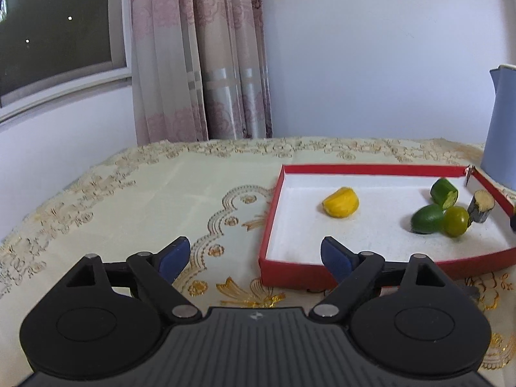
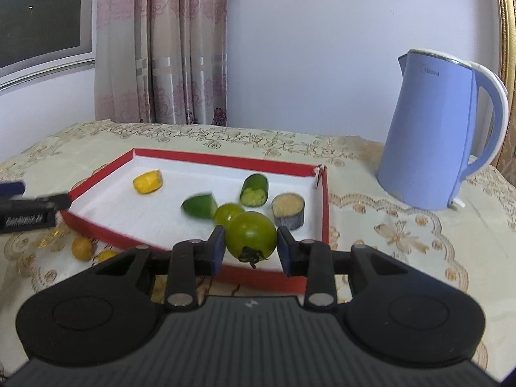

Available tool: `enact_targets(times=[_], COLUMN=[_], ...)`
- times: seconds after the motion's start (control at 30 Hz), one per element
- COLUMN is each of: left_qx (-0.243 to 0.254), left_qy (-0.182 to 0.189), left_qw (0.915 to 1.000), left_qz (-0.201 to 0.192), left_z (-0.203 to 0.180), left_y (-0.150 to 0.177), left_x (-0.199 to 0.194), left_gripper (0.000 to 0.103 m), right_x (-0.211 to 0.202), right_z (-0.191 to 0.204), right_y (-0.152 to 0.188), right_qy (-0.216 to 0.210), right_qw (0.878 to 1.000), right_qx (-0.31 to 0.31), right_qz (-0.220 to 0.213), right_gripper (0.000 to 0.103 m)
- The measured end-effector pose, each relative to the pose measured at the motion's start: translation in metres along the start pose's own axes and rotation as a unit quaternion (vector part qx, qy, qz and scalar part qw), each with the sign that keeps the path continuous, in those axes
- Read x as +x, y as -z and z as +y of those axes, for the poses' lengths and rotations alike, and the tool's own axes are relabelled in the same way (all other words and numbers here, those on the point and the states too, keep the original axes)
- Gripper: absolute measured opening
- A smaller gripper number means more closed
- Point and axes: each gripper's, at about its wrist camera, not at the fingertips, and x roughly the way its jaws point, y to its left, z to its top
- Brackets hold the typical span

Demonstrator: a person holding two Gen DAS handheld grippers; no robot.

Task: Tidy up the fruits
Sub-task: 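Carry the green tomato into the tray and open the right gripper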

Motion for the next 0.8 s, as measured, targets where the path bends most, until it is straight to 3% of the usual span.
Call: enact_targets(times=[0.37, 0.73, 0.8], left_qx=[-0.006, 0.007, 0.006], left_qy=[0.004, 0.004, 0.003], left_qw=[0.9999, 0.9999, 0.9999], left_qz=[0.012, 0.01, 0.009], left_z=[0.007, 0.003, 0.003], left_y=[0.0, 0.002, 0.002], left_x=[0.005, 0.005, 0.005], left_gripper=[0.091, 0.092, 0.092], right_x=[0.047, 0.059, 0.058], right_z=[-0.013, -0.022, -0.023], right_y=[-0.006, 0.0, 0.001], right_qy=[0.024, 0.035, 0.041], right_qw=[0.999, 0.998, 0.998], right_qx=[0.024, 0.041, 0.044], right_qz=[0.026, 0.032, 0.028], right_gripper=[0.032, 0.033, 0.043])
